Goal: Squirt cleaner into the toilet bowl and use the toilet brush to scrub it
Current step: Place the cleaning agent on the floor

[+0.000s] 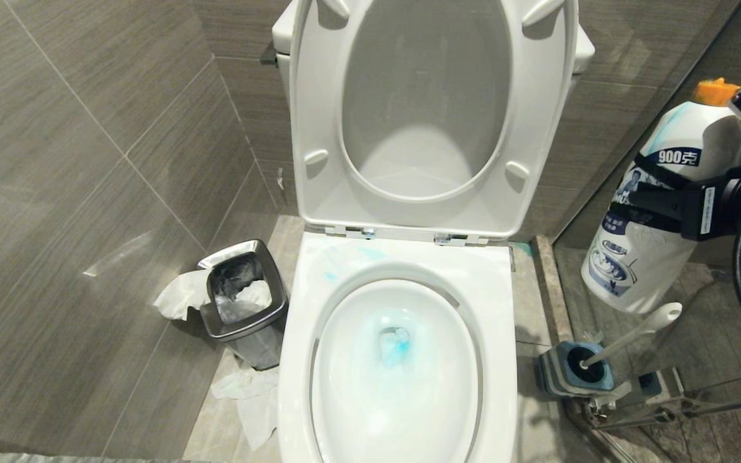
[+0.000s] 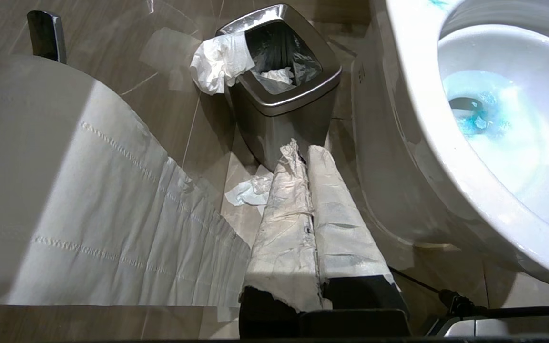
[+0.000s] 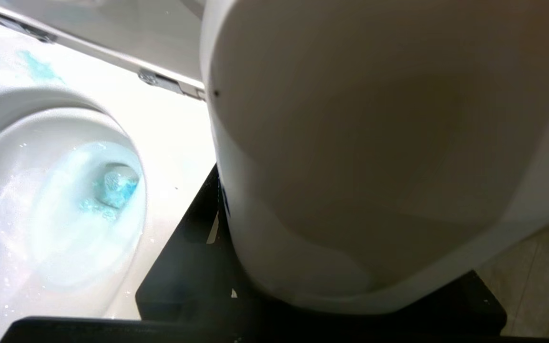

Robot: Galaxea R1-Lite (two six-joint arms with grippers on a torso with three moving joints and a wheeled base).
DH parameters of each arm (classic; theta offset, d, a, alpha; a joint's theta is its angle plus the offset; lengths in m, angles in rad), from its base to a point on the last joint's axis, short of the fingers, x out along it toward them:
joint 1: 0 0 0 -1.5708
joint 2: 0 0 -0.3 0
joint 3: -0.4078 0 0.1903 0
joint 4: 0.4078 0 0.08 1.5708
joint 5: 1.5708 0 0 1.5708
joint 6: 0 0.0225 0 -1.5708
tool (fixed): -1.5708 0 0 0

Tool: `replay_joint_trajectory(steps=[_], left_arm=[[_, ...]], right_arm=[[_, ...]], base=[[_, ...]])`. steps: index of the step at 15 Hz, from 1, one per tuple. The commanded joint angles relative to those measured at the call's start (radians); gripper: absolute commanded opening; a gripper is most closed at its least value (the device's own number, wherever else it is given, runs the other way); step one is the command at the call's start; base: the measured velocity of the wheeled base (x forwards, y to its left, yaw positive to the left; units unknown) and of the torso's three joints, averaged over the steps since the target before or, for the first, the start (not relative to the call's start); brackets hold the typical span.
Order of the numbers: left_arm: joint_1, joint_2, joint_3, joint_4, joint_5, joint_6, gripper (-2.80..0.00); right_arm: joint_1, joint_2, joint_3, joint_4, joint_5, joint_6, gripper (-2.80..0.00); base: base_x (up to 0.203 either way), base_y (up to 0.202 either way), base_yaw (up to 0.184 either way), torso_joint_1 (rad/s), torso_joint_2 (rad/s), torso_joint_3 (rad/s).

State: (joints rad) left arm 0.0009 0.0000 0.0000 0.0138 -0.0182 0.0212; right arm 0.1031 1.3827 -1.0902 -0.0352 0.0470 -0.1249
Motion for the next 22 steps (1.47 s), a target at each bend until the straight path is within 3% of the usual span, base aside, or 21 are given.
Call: replay_joint_trajectory(steps=[1,3,6,11,16,20,22], left_arm=[[0.001,0.002,0.0,0.0,0.0,0.002,-2.8],[0.001,0.002,0.0,0.0,0.0,0.0,-2.8],[0.0,0.002,0.0,0.0,0.0,0.001,-2.8],[0.001,0.002,0.0,0.0,0.0,0.0,-2.8],[0.001,0.002,0.0,0.0,0.0,0.0,-2.8],[0.001,0.002,0.0,0.0,0.0,0.002,-2.8],[0.001,0.002,0.0,0.002,0.0,0.002,-2.8]], right_arm=[[-0.027,0.037,0.026,-0.025,0.002,-0.001,-2.8],[-0.064,0.076,0.026,-0.075,0.006,-0.001,-2.8],[-0.128,0.107,0.026,-0.135,0.103,-0.001,-2.8],[-0.157,0.146,0.034,-0.162,0.119,0.001,-2.8],[-0.157,0.287,0.063,-0.511,0.125,0.001,-2.8],[-0.156,0.4,0.093,-0.667,0.163,0.002,-2.8],[-0.155,0.482,0.094,-0.818,0.163,0.012,-2.8]], base=[[0.0,0.0,0.0,0.0,0.0,0.0],[0.0,0.0,0.0,0.001,0.0,-0.03],[0.0,0.0,0.0,0.001,0.0,-0.153],[0.0,0.0,0.0,0.005,0.0,-0.19],[0.0,0.0,0.0,0.002,0.0,-0.196],[0.0,0.0,0.0,0.004,0.0,-0.197],[0.0,0.0,0.0,0.001,0.0,-0.194]])
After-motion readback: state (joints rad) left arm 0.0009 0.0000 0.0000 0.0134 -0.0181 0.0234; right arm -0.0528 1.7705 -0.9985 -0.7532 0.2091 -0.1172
